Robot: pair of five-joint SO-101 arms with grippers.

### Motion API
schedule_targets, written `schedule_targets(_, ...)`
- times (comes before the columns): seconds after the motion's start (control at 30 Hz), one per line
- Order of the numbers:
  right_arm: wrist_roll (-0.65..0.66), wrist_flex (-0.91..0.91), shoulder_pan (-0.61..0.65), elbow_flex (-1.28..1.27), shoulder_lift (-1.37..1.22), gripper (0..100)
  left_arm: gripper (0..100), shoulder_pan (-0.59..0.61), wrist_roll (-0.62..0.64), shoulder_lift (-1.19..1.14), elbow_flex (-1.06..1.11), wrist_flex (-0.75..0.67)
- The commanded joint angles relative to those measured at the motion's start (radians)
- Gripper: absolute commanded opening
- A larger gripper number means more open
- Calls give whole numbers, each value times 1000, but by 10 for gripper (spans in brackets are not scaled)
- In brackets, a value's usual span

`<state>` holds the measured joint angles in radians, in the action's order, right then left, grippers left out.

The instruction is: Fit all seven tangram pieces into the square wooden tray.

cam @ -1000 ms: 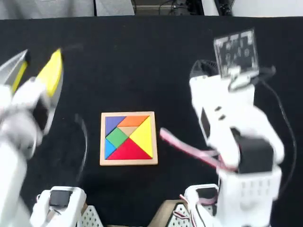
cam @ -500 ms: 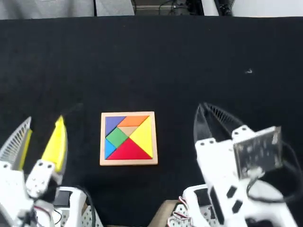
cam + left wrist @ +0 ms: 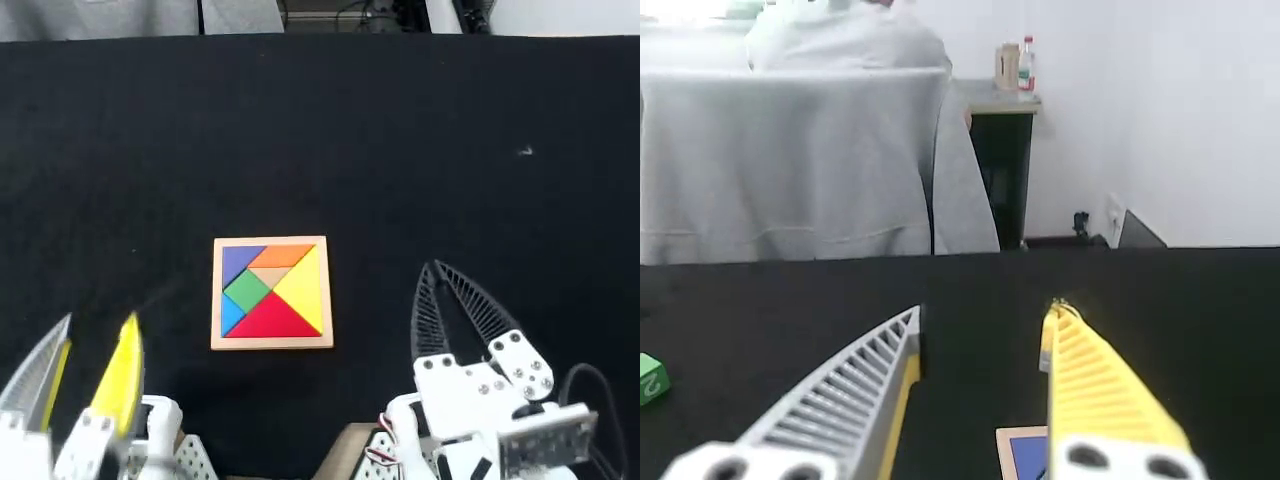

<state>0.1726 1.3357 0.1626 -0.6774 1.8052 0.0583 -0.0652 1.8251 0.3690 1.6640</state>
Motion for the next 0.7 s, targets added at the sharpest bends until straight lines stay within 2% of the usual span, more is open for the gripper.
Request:
schedule_targets(0.0,3,-66,8,-33,87,12,204,-2,-3,5,-77,35)
schedule_targets(0.1,3,-157,8,-124,87,12,204,-4,-3,3,68,-17)
schedule_targets(0.2,2,-288,8,-282,87,12,204,-1,-3,3,338,-181)
schedule_targets(0.27,2,-404,8,-414,87,12,204,50,-3,3,535,-351)
schedule_targets(0.4,2,-674,-54,-673,88,12,204,160,-3,3,931,-810)
schedule_targets(0.57,2,-1062,-109,-989,88,12,204,171,-15,3,1340,-1278)
schedule_targets(0.6,0,-1102,-110,-1015,79,12,204,171,-21,-5,1330,-1277)
schedule_targets(0.67,-2,-1062,-106,-1000,71,12,204,160,-28,-14,1325,-1215)
